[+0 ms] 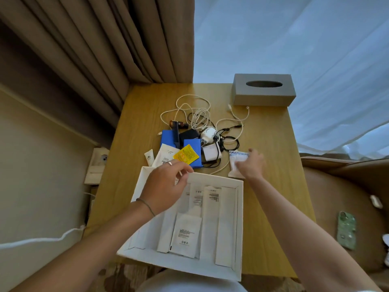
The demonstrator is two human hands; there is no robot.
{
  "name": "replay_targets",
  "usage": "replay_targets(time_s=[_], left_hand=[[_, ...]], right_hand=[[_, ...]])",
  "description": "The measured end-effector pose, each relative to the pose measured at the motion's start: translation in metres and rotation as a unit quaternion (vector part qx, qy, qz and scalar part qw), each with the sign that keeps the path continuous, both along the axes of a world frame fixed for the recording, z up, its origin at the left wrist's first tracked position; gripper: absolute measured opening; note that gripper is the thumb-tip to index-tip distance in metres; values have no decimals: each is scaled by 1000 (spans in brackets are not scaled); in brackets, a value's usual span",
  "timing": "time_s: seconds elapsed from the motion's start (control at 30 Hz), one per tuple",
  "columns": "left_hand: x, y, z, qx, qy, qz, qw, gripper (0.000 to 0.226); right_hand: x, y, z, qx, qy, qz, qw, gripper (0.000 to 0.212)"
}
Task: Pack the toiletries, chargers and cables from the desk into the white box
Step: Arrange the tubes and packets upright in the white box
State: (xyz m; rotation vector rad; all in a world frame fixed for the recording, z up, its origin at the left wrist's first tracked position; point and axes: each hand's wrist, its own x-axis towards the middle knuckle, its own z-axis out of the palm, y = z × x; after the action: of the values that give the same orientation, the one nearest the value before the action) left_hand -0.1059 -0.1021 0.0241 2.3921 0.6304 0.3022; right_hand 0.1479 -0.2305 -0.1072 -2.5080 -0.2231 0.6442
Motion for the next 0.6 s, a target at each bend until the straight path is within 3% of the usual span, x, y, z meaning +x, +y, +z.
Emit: replay_targets(time_s=[0.13,0.3,0.37,0.5,0.6], left_hand=[[22,17,-1,-12,-2,43,999,14],[55,42,-13,-7,80,80,994,17],[66,53,-22,-14,133,89,987,20],[86,71,-41,0,241,86,967,30],[98,77,-49,3,308,82,948,37]], right_hand=[[5,1,0,62,29,-6,998,88],[7,-5,26,135,17,15,991,83],[4,-7,44,181,16,17,983,72],[-4,-12,88,268,13,32,963,20],[-18,-14,117,328,33,36,943,18]])
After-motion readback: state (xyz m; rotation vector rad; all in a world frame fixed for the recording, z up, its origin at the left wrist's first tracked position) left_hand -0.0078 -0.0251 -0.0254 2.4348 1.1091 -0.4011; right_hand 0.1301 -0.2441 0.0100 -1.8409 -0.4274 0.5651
